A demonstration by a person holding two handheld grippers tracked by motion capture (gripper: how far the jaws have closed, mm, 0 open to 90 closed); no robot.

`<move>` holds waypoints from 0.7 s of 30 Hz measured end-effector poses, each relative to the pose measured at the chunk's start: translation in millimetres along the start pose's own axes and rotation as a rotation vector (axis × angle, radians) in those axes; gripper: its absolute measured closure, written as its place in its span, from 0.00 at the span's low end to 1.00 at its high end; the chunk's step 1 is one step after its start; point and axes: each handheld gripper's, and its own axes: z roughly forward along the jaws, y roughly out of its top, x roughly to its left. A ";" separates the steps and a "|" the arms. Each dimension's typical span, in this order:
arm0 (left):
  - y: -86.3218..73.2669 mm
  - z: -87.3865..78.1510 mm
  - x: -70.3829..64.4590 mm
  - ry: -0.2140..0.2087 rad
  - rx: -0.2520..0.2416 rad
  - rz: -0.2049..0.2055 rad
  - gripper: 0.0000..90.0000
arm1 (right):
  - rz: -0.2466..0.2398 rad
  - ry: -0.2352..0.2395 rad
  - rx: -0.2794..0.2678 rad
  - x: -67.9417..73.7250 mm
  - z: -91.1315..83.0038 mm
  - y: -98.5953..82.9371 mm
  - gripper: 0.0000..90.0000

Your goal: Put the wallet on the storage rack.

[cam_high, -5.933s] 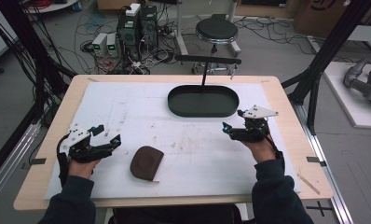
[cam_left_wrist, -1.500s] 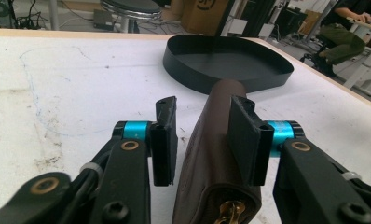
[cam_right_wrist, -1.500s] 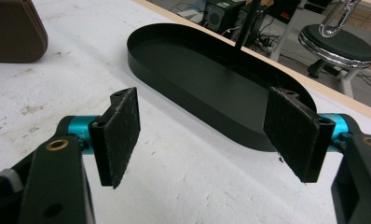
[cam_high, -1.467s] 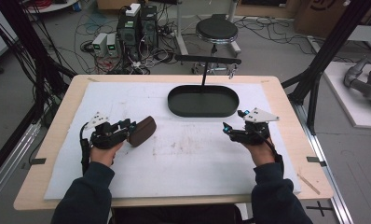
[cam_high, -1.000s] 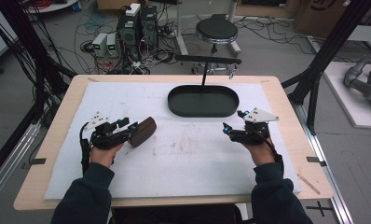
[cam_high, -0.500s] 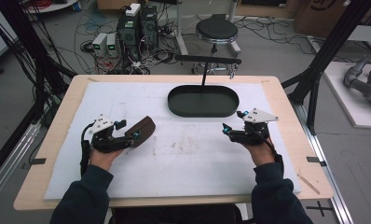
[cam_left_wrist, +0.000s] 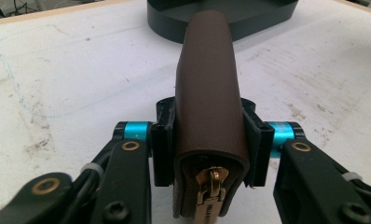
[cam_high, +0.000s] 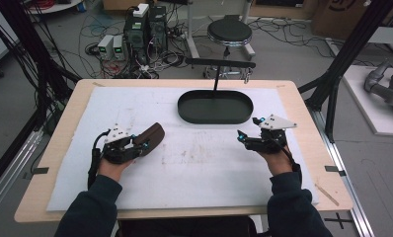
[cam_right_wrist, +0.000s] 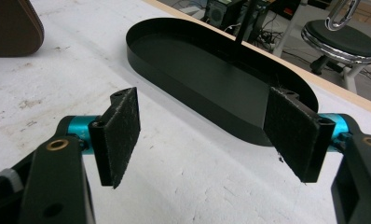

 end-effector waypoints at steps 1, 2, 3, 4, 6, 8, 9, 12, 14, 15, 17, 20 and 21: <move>1.0 0.3 0.8 -0.008 -0.007 -0.011 0.71 | -0.001 -0.003 -0.003 -0.4 0.0 0.0 0.31; 2.6 0.3 1.5 -0.013 -0.012 -0.015 0.72 | 0.002 -0.002 -0.004 -0.7 -0.3 0.1 0.31; 4.7 0.9 1.7 -0.018 -0.021 -0.018 0.72 | 0.001 0.001 -0.007 -1.4 -0.3 0.0 0.31; 7.6 1.8 1.5 -0.022 -0.027 -0.018 0.72 | 0.003 -0.001 -0.007 -2.2 -0.5 0.0 0.31; 15.2 5.0 1.1 -0.040 -0.037 -0.013 0.72 | 0.010 0.000 -0.011 -4.2 -0.9 -0.3 0.31; 25.4 9.5 0.3 -0.055 -0.049 -0.004 0.72 | 0.018 -0.004 -0.013 -6.5 -1.6 -0.6 0.31; 31.2 12.4 -0.6 -0.059 -0.058 0.001 0.72 | 0.023 -0.007 -0.015 -7.6 -1.9 -0.7 0.31; 50.6 22.7 -3.0 -0.075 -0.063 0.032 0.72 | 0.036 -0.008 -0.021 -10.6 -3.3 -1.3 0.31; 63.4 31.3 -5.9 -0.086 -0.066 0.055 0.72 | 0.034 -0.007 -0.020 -13.1 -4.2 -1.8 0.31; 69.3 35.6 -7.2 -0.096 -0.072 0.057 0.72 | 0.038 -0.009 -0.025 -14.3 -4.3 -2.1 0.31; 80.6 45.1 -9.1 -0.116 -0.081 0.068 0.72 | 0.045 -0.010 -0.026 -16.4 -5.0 -2.8 0.31; 94.6 60.5 -10.3 -0.145 -0.088 0.069 0.72 | 0.052 -0.013 -0.024 -19.1 -5.4 -4.1 0.31; 98.8 65.7 -9.4 -0.155 -0.086 0.062 0.72 | 0.056 -0.013 -0.026 -19.8 -5.4 -4.6 0.31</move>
